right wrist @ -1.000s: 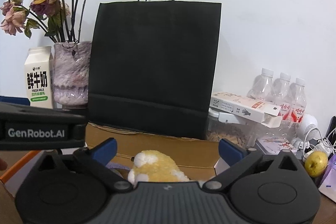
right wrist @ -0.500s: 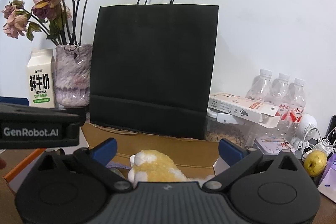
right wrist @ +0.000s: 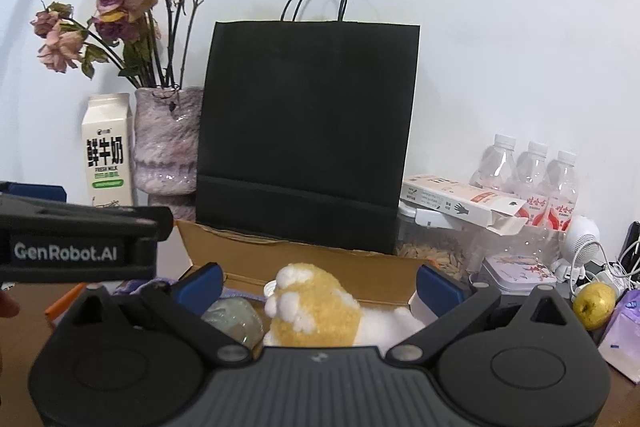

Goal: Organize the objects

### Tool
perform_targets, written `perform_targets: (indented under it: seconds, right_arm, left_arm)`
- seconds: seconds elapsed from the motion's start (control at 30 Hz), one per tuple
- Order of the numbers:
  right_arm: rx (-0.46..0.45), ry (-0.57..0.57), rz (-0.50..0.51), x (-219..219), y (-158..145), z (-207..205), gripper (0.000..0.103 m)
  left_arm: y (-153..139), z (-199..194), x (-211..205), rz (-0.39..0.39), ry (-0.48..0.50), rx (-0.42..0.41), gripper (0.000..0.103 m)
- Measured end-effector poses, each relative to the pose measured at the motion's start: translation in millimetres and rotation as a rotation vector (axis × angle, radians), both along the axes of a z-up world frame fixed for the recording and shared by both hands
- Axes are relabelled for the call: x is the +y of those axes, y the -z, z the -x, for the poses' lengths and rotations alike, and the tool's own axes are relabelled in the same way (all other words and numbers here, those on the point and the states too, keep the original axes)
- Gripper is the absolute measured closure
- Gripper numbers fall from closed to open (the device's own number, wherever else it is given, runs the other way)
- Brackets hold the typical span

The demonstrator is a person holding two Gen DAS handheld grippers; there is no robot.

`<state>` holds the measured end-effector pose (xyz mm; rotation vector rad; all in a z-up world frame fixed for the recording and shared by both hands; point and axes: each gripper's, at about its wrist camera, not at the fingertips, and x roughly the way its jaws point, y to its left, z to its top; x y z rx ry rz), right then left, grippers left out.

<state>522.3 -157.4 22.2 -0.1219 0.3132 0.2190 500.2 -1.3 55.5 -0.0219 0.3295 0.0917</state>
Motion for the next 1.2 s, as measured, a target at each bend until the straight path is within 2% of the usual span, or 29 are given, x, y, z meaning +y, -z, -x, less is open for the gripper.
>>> perform_targets:
  seconds: [0.63,0.93,1.2]
  right_arm:
    - [0.018,-0.032,-0.027,-18.2,-10.2,93.1,0.0]
    - [0.011,-0.065,-0.045,-29.7,-21.6,170.8,0.0]
    - [0.025,-0.091,-0.071,-40.4,-21.9,255.6,0.0]
  left_arm:
    - [-7.8,96.0,5.3,0.036,-0.018,0.008,0.0]
    - [-10.4,167.6,7.5,0.031,-0.009,0.056,0.0]
    - [-11.9,242.5,1.9,-0.007,-0.018,0.08,0.0]
